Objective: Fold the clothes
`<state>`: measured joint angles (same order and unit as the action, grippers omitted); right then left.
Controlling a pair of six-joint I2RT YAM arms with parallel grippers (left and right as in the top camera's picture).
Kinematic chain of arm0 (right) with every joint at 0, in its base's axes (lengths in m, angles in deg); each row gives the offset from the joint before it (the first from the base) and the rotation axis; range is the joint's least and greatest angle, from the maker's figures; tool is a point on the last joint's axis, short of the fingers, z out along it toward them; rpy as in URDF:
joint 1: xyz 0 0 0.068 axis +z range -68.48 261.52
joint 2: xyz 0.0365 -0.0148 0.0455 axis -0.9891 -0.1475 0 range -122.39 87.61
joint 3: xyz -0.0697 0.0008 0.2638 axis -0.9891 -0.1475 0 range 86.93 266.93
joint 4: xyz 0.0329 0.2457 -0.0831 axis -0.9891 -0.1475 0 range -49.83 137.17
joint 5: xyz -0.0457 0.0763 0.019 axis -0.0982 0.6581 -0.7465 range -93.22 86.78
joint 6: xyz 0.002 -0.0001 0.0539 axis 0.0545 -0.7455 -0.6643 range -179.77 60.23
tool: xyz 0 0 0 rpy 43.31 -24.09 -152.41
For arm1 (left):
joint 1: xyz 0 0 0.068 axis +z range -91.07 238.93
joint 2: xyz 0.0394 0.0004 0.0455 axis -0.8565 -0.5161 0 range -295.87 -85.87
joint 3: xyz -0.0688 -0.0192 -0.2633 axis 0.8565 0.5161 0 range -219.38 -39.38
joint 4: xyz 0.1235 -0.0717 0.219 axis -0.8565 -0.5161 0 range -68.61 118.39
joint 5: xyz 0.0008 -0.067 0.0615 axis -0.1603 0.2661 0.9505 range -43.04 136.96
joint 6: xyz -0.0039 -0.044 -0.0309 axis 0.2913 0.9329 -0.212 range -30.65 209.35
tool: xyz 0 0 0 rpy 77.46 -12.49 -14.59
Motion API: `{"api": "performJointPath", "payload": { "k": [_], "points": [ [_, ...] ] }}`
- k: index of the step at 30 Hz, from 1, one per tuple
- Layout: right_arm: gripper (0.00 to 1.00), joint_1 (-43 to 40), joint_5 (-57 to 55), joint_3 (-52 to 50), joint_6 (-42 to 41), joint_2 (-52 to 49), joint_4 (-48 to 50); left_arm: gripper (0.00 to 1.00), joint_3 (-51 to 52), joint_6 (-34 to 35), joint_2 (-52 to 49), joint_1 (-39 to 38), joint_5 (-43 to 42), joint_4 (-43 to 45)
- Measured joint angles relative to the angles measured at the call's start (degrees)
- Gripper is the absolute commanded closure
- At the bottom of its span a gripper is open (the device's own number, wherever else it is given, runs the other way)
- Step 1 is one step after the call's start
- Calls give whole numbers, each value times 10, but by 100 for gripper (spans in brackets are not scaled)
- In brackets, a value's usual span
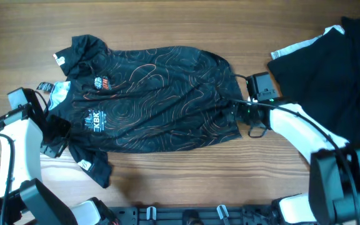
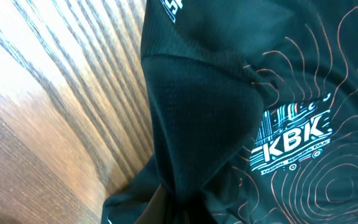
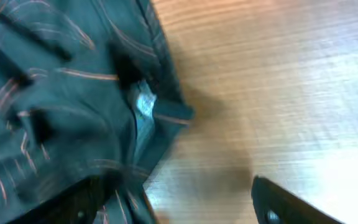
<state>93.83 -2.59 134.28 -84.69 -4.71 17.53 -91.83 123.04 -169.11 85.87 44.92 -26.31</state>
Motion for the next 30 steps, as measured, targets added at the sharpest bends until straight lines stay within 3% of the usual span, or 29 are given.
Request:
{"api": "performJointPath", "payload": {
  "k": [5, 10, 18, 23, 25, 28, 30],
  "points": [
    [18, 0, 23, 0, -23, 62, -119, 96, 0, 0, 0, 0, 0, 3],
    [18, 0, 94, -15, -11, 62, -131, 96, 0, 0, 0, 0, 0, 3],
    [27, 9, 113, -78, 24, 64, -39, 95, 0, 0, 0, 0, 0, 3],
    [29, 68, 108, -103, 47, 75, 46, 95, 0, 0, 0, 0, 0, 4],
    [36, 86, 105, -104, 49, 75, 55, 95, 0, 0, 0, 0, 0, 5],
    [63, 97, 94, -105, 45, 75, 51, 94, 0, 0, 0, 0, 0, 5],
    [69, 97, 87, -107, 33, 74, 40, 94, 0, 0, 0, 0, 0, 5]
  ]
}}
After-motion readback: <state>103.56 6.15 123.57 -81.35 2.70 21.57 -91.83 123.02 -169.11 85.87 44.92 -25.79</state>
